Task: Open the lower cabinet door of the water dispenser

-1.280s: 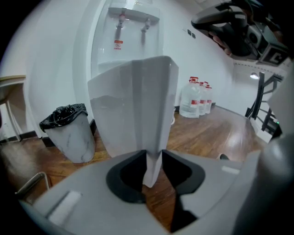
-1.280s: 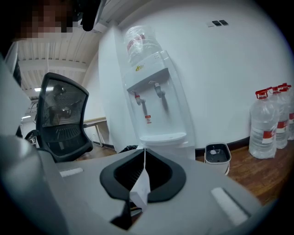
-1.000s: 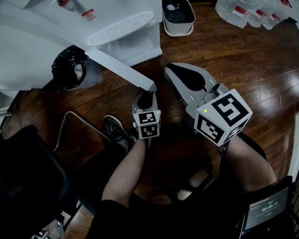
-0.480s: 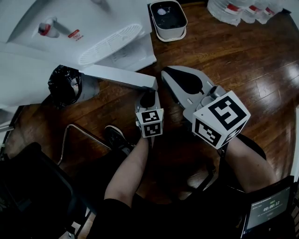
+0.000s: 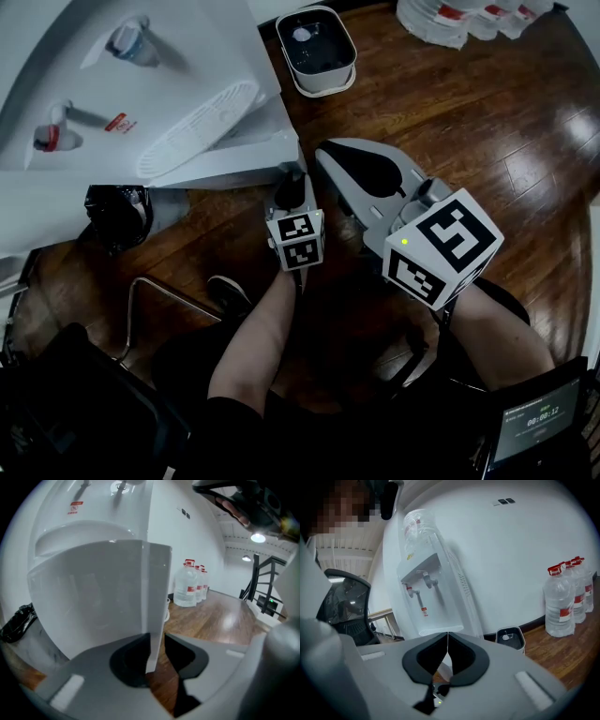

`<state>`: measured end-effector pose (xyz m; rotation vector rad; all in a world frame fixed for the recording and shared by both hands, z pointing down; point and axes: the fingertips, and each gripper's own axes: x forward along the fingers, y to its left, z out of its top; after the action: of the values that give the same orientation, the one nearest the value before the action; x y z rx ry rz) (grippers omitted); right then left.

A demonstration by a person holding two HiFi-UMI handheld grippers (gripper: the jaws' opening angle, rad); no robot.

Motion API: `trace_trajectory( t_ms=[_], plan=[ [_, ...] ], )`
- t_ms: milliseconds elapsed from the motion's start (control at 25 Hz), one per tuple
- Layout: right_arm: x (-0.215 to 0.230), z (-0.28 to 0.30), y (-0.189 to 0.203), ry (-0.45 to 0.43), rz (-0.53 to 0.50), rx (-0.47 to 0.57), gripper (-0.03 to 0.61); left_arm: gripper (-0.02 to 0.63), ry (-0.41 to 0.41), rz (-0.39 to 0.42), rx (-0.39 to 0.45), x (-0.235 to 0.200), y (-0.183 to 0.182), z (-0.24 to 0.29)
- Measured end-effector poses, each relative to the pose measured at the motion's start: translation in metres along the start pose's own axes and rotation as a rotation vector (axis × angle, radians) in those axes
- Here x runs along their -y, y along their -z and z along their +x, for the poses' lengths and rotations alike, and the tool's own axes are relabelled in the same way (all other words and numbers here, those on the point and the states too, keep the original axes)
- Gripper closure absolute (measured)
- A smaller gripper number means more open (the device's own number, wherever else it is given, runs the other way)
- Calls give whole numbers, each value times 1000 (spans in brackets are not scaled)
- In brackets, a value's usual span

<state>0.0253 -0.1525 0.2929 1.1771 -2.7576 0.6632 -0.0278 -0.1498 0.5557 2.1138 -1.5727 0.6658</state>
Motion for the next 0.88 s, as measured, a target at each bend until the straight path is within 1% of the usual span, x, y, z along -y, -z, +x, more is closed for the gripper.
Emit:
trace_trajectory(
  t_ms=[160, 360, 440, 560, 760, 880],
  plan=[
    [9, 4, -9, -1, 5, 10, 571, 494, -5, -1, -11, -5, -1, 23],
    [30, 5, -16, 7, 28, 20, 571, 499, -13, -7, -51, -7, 15, 56],
    [34, 7, -21, 9, 32, 24, 571, 503, -14, -30, -57, -6, 19, 63],
    [35, 13, -25, 6, 31, 13, 571, 502, -3, -87, -45, -4, 12, 66],
    [39, 21, -22, -4, 45, -16, 571, 503, -9, -93, -30, -8, 2, 75],
    [49, 27, -22, -17, 47, -24, 571, 506, -26, -141, -24, -8, -5, 83]
  ],
)
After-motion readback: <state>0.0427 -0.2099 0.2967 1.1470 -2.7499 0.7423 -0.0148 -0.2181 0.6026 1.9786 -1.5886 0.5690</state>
